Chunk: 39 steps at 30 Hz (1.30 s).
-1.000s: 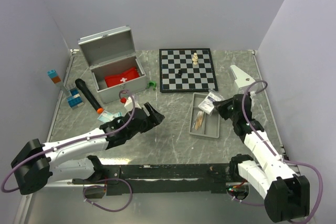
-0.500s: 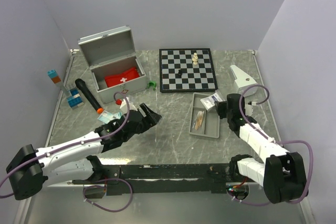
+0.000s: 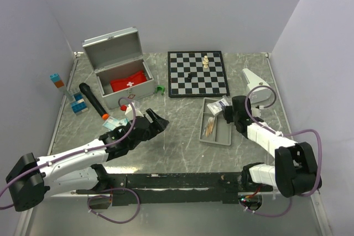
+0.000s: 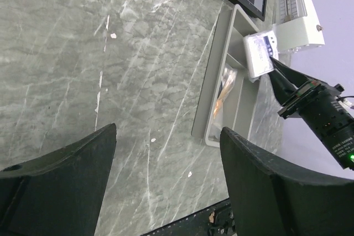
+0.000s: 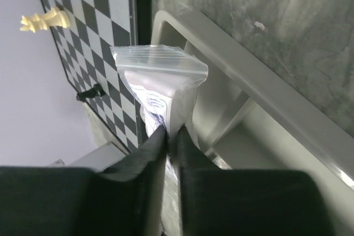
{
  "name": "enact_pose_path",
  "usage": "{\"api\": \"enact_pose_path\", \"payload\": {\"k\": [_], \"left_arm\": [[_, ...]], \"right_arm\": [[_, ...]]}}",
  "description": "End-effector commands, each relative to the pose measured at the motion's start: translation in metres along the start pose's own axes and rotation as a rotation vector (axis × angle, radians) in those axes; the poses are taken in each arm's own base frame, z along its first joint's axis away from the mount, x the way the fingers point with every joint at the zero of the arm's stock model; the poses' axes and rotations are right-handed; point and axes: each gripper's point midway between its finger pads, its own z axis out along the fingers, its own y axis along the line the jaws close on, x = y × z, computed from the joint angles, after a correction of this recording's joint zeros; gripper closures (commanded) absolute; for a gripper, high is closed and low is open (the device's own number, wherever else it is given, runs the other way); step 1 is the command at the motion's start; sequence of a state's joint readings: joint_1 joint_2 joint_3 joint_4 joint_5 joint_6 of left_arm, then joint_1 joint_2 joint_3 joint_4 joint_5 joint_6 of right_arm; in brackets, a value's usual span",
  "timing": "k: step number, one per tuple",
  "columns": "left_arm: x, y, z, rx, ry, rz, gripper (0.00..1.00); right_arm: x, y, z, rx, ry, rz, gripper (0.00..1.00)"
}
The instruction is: Organize the medicine kit
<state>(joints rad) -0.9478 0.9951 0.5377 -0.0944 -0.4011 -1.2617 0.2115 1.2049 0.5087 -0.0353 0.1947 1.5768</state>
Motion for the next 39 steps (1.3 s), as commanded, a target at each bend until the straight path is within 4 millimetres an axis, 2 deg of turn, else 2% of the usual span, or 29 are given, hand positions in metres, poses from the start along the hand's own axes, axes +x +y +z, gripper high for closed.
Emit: {"api": "enact_pose_path", "payload": {"k": [1,4,7,11,15,18,21,24,27,28,31,33,39], "left_arm": [[-0.009,0.001,0.0,-0.006,-0.04,-0.01,0.2],[-0.008,0.003,0.0,-0.014,-0.042,-0.004,0.2],[-0.009,0.002,0.0,-0.012,-0.042,0.001,0.2],[-0.009,0.002,-0.001,-0.014,-0.043,0.009,0.2],[-0.01,0.002,0.0,-0.02,-0.045,0.021,0.2],[-0.009,0.002,0.001,-0.021,-0.043,0.028,0.2],[-0.007,-0.001,0.004,-0.019,-0.034,0.038,0.2],[-0.006,-0.006,0.008,-0.013,-0.027,0.051,0.2],[-0.003,-0.012,0.012,-0.009,-0.01,0.07,0.2],[-0.002,-0.012,0.013,-0.013,-0.003,0.076,0.2],[0.0,-0.012,0.013,-0.013,0.005,0.074,0.2],[-0.002,-0.01,0.011,-0.017,-0.002,0.067,0.2],[-0.027,-0.006,-0.003,-0.047,-0.093,0.07,0.19]], "right_arm": [[0.008,0.029,0.005,-0.075,0.019,0.014,0.73],[0.013,0.034,0.006,-0.091,0.037,-0.016,0.61],[0.015,0.045,-0.002,-0.112,0.034,-0.092,0.52],[0.018,0.058,-0.017,-0.098,0.047,-0.243,0.46],[0.014,0.051,-0.034,-0.024,0.065,-0.403,0.43],[0.008,0.038,-0.045,0.004,0.065,-0.49,0.43],[0.001,0.036,-0.052,-0.031,0.044,-0.607,0.45],[-0.004,0.05,-0.052,-0.092,0.015,-0.752,0.49],[-0.002,0.073,-0.047,-0.146,0.008,-0.875,0.58],[0.001,0.077,-0.042,-0.153,0.016,-0.905,0.64],[0.011,0.086,-0.029,-0.168,0.06,-0.964,0.75],[0.017,0.081,-0.018,-0.147,0.097,-0.991,0.79],[0.022,0.036,0.017,-0.02,0.143,-0.992,0.8]]}}
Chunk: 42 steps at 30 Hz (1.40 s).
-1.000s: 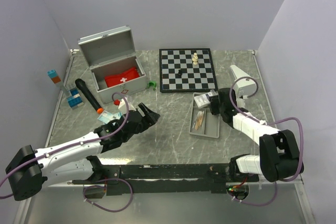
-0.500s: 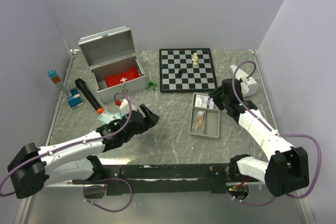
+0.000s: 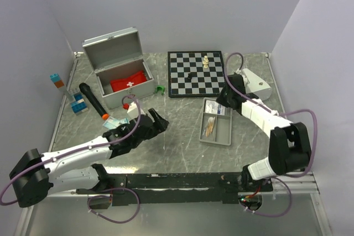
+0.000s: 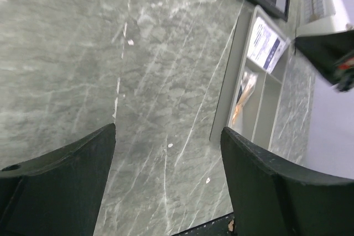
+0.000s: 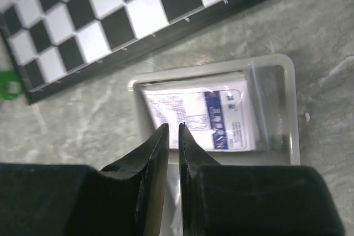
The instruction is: Organize the medicine kit
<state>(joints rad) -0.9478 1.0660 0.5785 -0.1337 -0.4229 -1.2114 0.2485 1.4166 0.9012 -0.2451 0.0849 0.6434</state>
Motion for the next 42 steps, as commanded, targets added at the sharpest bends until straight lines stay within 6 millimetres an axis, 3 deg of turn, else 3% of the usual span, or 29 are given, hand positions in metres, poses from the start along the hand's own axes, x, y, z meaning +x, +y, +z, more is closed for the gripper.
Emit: {"api": "enact_pose_path", "payload": {"k": [1,8,11,14,18,23,26,29,33,37,42], "left_arm": [[-0.036,-0.009,-0.017,0.003,-0.112,-0.015,0.19],[-0.047,0.013,-0.031,-0.048,-0.135,-0.017,0.17],[-0.054,0.026,-0.039,-0.081,-0.174,-0.049,0.14],[-0.065,0.037,-0.05,-0.104,-0.223,-0.076,0.11],[-0.078,0.06,-0.061,-0.189,-0.278,-0.107,0.01],[-0.085,0.094,-0.068,-0.33,-0.313,-0.119,0.03],[-0.08,0.127,-0.066,-0.465,-0.328,-0.178,0.03],[-0.073,0.135,-0.051,-0.481,-0.288,-0.223,0.03],[-0.082,0.14,-0.034,-0.505,-0.296,-0.259,0.03],[-0.1,0.151,-0.015,-0.587,-0.29,-0.316,0.04],[-0.1,0.179,0.006,-0.701,-0.206,-0.369,0.03]], "right_arm": [[0.012,-0.013,0.019,0.037,0.014,-0.022,0.8],[0.029,-0.04,0.052,0.218,0.096,-0.027,0.79],[0.035,-0.046,0.051,0.231,0.103,-0.016,0.79],[0.015,-0.034,0.032,0.164,0.002,0.009,0.76],[-0.018,-0.002,-0.012,0.028,-0.136,0.042,0.62],[-0.03,0.031,-0.064,-0.095,-0.192,0.0,0.54],[-0.013,0.045,-0.086,-0.175,-0.18,-0.06,0.53],[0.017,0.059,-0.102,-0.302,-0.119,-0.109,0.54],[0.057,0.07,-0.113,-0.412,-0.055,-0.16,0.54],[0.073,0.065,-0.117,-0.428,-0.033,-0.199,0.54],[0.077,0.062,-0.125,-0.463,-0.035,-0.212,0.54]]}}
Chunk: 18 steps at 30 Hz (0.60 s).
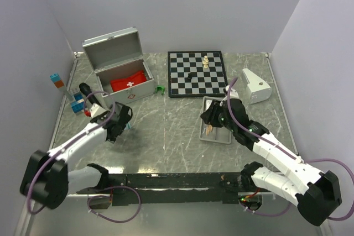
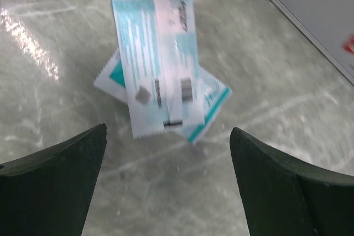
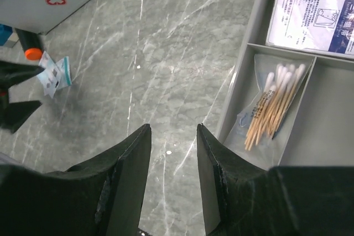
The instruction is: Organize the medicine kit
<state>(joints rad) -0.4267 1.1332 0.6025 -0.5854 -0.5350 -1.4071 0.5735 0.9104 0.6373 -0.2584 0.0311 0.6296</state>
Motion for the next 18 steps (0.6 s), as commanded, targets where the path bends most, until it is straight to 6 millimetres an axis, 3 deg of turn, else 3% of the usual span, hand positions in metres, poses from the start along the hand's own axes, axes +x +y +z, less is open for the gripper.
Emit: {"api": "enact_pose_path", "payload": {"k": [1,6,11,18], "left_arm": [[-0.001,-0.018,0.015,-0.012,0.068,-0.027,0.03],[0.002,-0.014,0.029,-0.062,0.081,-0.009,0.02],[0.017,0.001,0.04,-0.155,0.13,0.031,0.01],[0.042,0.021,0.054,-0.191,0.206,0.064,0.21]], "right_arm": [[-0.008,0.012,-0.011,-0.068,-0.043,-0.019,0.54],[-0.003,0.026,-0.022,-0.158,-0.024,0.014,0.54],[-0.016,0.038,-0.035,-0.2,-0.059,0.024,0.54],[-0.026,0.046,-0.042,-0.236,-0.065,0.057,0.53]]}}
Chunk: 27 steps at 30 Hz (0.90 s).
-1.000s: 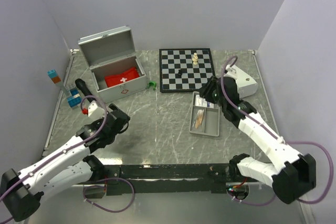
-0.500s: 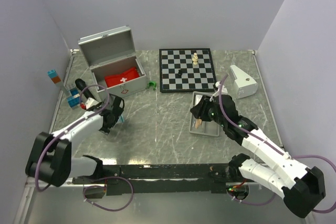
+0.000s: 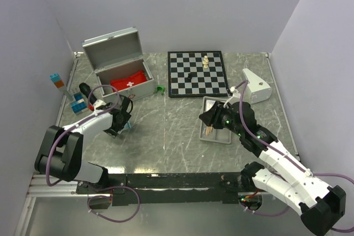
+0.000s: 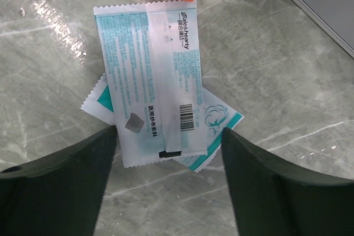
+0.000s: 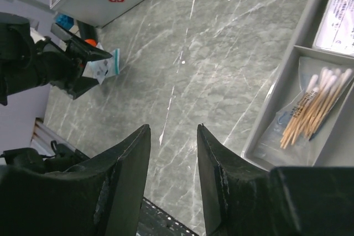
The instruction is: Organize the medicine kit
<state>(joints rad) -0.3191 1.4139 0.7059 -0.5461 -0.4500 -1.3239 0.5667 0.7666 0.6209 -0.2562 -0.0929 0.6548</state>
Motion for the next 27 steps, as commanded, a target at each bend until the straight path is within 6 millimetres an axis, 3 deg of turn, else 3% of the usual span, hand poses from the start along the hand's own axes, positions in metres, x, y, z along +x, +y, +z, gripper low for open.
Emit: {"api": "enact_pose_path", "payload": {"k": [1,4,9,17,22,27], "left_arm": [[0.038,0.016,0.02,-0.035,0.134,0.016,0.26],[0.043,0.02,0.021,-0.031,0.152,0.025,0.41],[0.049,0.027,0.017,-0.013,0.179,0.036,0.55],[0.053,0.026,0.002,0.079,0.21,0.066,0.99],[0.056,0.014,-0.036,0.231,0.192,0.103,0.99],[0.063,-0.033,-0.111,0.557,0.142,0.176,0.99]], "right_arm": [[-0.019,0.018,-0.007,-0.064,-0.039,0.039,0.53],[-0.019,0.015,-0.006,-0.069,-0.027,0.077,0.54],[-0.019,0.009,-0.006,-0.082,-0.026,0.125,0.53],[-0.021,0.005,-0.01,-0.06,-0.03,0.116,0.53],[-0.023,0.003,-0.014,-0.048,-0.043,0.098,0.54],[-0.023,-0.001,-0.018,-0.028,-0.049,0.068,0.54]]}}
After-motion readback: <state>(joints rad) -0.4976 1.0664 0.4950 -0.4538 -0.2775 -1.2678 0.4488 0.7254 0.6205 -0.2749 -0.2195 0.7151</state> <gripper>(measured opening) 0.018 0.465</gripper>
